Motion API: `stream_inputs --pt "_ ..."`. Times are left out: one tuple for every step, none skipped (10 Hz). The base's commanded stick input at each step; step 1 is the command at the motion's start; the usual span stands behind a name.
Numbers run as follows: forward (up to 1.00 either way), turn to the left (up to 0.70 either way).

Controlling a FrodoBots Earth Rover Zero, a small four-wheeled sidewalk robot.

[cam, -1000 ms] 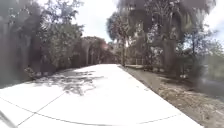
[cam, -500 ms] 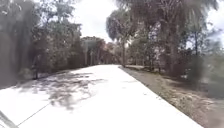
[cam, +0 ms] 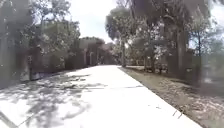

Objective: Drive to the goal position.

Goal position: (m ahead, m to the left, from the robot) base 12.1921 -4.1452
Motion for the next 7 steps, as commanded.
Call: stream_inputs --pt "0.85 0.00" --pt "0.85 0.00" --pt "0.85 0.00" --pt "0.85 0.00" --pt "0.85 0.00" --pt "0.85 0.00" --pt "0.85 0.00"
